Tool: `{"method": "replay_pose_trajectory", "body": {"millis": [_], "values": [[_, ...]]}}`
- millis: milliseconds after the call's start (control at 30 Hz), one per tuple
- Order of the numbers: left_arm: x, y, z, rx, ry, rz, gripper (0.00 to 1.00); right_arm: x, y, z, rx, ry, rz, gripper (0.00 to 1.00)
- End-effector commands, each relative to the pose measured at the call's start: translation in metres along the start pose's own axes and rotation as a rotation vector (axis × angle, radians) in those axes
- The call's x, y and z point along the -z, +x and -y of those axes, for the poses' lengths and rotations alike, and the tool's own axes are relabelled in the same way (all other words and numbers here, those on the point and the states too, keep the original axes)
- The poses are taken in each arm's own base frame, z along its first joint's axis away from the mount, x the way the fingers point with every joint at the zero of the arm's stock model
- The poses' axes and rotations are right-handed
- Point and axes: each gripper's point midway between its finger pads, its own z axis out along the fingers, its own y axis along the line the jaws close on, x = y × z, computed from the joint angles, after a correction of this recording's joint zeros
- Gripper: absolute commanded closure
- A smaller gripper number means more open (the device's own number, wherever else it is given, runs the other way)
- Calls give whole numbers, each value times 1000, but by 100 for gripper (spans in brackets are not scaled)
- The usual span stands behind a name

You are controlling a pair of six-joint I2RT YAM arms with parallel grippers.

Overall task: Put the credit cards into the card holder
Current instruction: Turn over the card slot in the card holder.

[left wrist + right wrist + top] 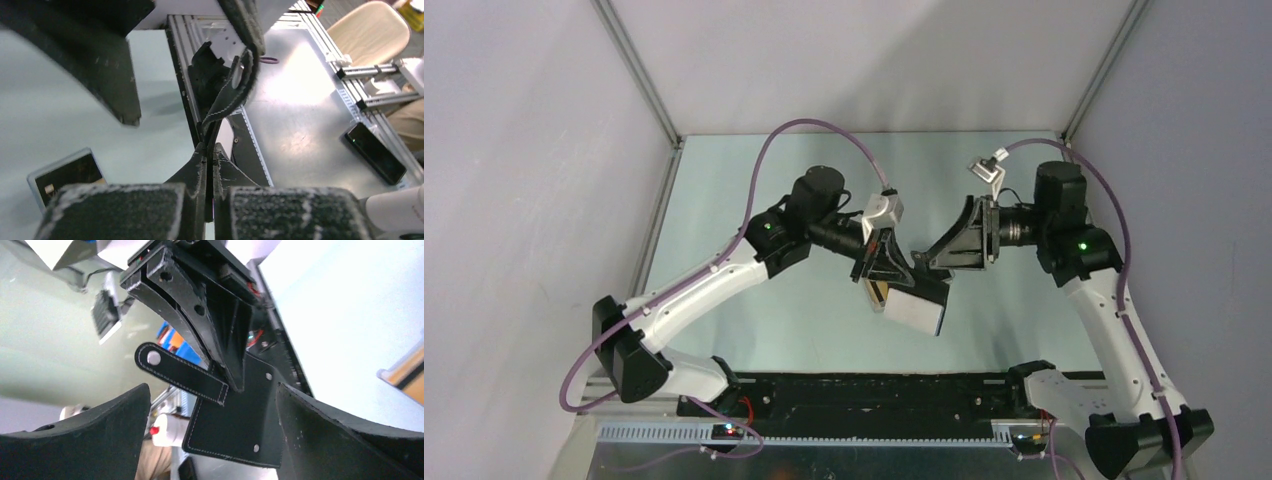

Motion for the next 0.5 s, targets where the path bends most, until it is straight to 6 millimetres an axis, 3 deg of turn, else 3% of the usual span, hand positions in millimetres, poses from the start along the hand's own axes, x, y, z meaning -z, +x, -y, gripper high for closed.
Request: {"method": "replay_pose_trajectory", "body": {"millis": [0,133,233,467], "values": [[19,-24,-23,179,-203,56,100,16,-5,8,128,171,84,1],[34,-29,-33,323,-288,99,100,19,5,17,134,219,71,1],[37,-36,-29,356,-293,119,100,14,9,21,128,218,49,1],[42,-55,-17,368,-282,156,100,-23,22,32,141,215,-58,2]]}}
